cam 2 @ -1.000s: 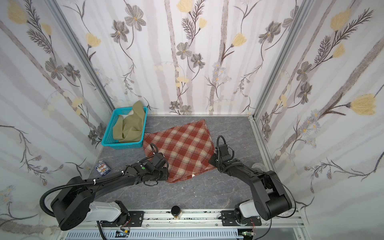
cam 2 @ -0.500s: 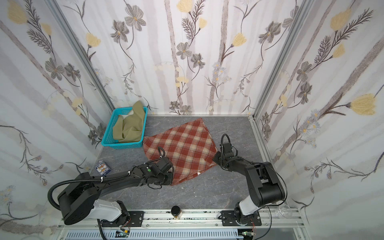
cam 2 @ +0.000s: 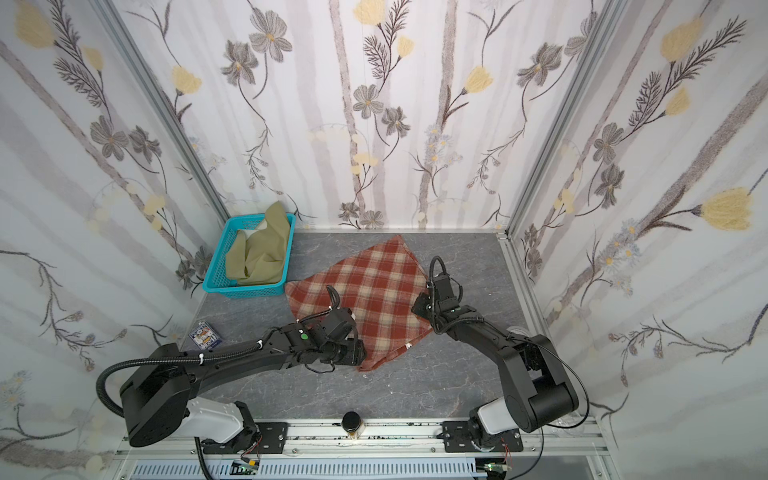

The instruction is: Fold and stack the skirts

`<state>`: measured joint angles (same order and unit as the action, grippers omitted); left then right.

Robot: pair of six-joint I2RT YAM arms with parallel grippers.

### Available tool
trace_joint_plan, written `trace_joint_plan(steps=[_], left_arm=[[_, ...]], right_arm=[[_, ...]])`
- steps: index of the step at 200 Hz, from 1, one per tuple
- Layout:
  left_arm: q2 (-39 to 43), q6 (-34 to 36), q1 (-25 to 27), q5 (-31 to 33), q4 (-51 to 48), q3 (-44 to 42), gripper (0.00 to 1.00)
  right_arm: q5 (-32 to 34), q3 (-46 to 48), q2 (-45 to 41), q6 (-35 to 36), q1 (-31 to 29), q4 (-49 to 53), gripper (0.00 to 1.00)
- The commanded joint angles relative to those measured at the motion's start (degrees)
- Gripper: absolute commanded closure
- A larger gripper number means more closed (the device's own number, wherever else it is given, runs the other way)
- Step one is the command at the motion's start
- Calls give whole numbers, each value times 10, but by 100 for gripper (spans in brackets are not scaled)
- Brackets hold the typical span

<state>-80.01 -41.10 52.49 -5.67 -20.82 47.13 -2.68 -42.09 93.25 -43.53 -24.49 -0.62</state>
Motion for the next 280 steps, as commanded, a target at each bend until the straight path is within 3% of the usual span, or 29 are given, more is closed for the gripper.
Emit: trace_joint_plan(steps=[1,31,63,84,146,203,240,280], left_arm=[[26,10,-26,5,-8,-5,33],[41,22,-64,11,-9,-14,41],[-3,33,-66,0,-8,-9,57],[-33,37,-64,-7,-6,-10,63],[-98,26,-26,-30,15,14,68],[-181,39,9,-35,44,87,75],[-145,56,-13,-51,40,99,72],[-59,88,-115,-31,4,61,55]], right_arm=[[-15,19,16,-36,-24,-26,100],[-24,51,47,-71,-37,-66,100],[-9,50,74,-83,-34,-64,100],[-7,38,96,-84,-27,-58,100],[-9,11,120,-68,26,-45,100],[-8,-4,99,-21,61,-29,100],[21,6,9,14,14,18,100],[1,26,-64,38,-89,41,93]])
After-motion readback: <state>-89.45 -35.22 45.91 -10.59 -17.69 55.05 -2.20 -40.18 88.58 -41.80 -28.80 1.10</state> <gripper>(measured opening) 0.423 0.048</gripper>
